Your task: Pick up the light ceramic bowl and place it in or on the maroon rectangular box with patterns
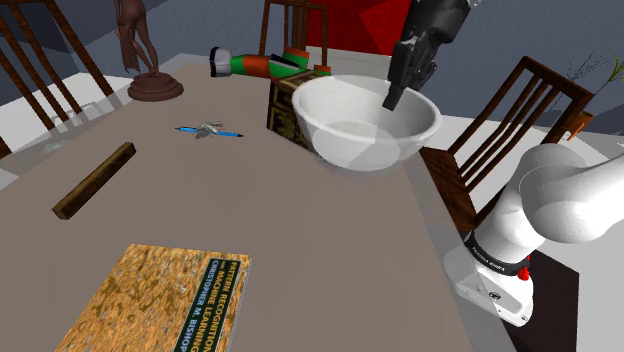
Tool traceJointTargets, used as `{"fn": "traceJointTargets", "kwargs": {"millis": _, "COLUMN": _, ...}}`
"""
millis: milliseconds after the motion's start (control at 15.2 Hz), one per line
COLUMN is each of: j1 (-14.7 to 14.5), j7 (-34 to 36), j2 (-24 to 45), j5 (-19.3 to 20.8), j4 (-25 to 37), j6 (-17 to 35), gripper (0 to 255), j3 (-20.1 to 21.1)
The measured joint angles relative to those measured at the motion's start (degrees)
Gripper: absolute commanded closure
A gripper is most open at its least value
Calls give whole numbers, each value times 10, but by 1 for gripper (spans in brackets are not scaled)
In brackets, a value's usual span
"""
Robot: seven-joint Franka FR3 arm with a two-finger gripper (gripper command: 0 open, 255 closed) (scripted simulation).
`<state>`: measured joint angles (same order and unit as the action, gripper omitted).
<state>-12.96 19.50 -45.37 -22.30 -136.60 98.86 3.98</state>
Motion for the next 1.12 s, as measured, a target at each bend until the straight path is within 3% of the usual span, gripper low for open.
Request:
{"fn": "traceJointTargets", "kwargs": {"millis": 792, "j1": 0, "j7": 26, "j2": 28, "j5": 9, "j4": 108, "j6": -76, "gripper": 255, "j3": -8}}
{"fn": "traceJointTargets", "kwargs": {"millis": 1122, "j1": 10, "j7": -18, "j2": 87, "j5": 31, "j4": 160, "j6": -85, "gripper": 255, "j3": -50}}
